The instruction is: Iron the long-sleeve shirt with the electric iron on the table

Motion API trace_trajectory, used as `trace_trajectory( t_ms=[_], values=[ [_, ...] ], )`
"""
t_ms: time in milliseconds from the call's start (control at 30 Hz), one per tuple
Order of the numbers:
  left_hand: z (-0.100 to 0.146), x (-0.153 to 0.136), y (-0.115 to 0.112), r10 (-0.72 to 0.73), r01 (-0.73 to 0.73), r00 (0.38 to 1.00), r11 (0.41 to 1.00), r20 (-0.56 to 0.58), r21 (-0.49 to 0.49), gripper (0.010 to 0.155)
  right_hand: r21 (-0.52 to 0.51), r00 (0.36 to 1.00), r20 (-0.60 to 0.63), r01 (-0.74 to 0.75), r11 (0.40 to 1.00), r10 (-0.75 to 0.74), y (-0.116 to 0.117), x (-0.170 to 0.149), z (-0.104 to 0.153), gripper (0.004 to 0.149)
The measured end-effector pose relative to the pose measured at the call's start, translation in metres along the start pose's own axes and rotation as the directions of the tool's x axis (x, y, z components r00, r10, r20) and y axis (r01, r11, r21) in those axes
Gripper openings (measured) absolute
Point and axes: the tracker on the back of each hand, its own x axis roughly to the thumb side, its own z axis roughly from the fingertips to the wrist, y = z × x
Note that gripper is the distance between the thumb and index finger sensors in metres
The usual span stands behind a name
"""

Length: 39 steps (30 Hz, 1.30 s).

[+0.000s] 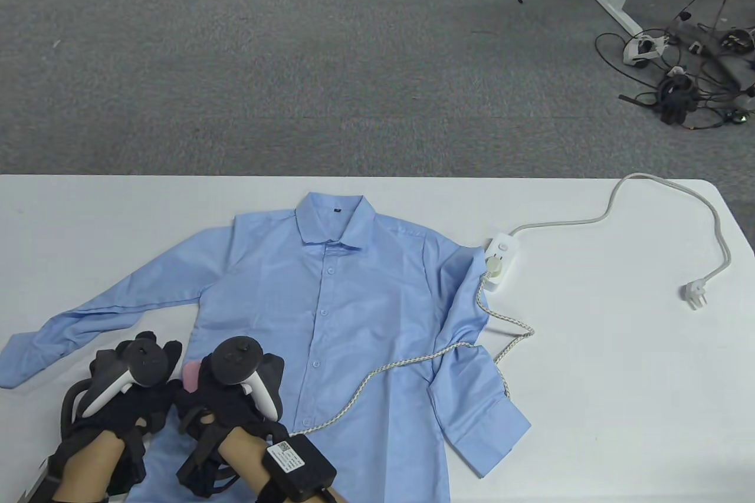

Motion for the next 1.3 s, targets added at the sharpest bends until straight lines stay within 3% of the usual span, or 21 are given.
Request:
trace_trajectory(
  t_ms=[200,300,700,1000,1133,1233,1300],
  values=[
    [-0.011,0.01,-0.017,-0.077,0.08,0.997,0.988,0.026,-0.132,0.065,-0.064,0.998,-0.059,0.032,0.997,-0.035,-0.022,-0.013,0.006,0.079],
    [-0.011,0.011,-0.015,-0.067,0.068,0.998,0.993,0.023,-0.099,0.067,-0.107,0.994,-0.089,0.049,0.993,-0.059,-0.04,-0.025,0.011,0.079],
    [-0.004,0.024,-0.02,-0.108,0.111,0.994,0.984,0.035,-0.141,0.071,-0.253,0.982,-0.169,0.037,0.967,-0.082,-0.105,-0.068,0.038,0.078],
    [-0.005,0.03,-0.024,-0.096,0.105,0.993,0.982,0.067,-0.157,0.07,-0.303,0.972,-0.228,-0.01,0.953,-0.063,-0.116,-0.075,0.039,0.081],
    [-0.008,0.027,-0.023,-0.069,0.082,0.994,0.983,0.084,-0.165,0.066,-0.199,0.932,-0.363,-0.074,0.977,-0.003,-0.12,-0.069,0.021,0.081],
    [-0.006,0.029,-0.022,-0.1,0.109,0.993,0.983,0.07,-0.146,0.066,-0.193,0.936,-0.352,-0.089,0.977,0.016,-0.12,-0.066,0.02,0.081],
    [-0.006,0.031,-0.02,-0.117,0.126,0.991,0.983,0.071,-0.132,0.066,-0.11,0.949,-0.312,0.016,0.994,-0.05,-0.116,-0.065,0.023,0.082]
  ],
)
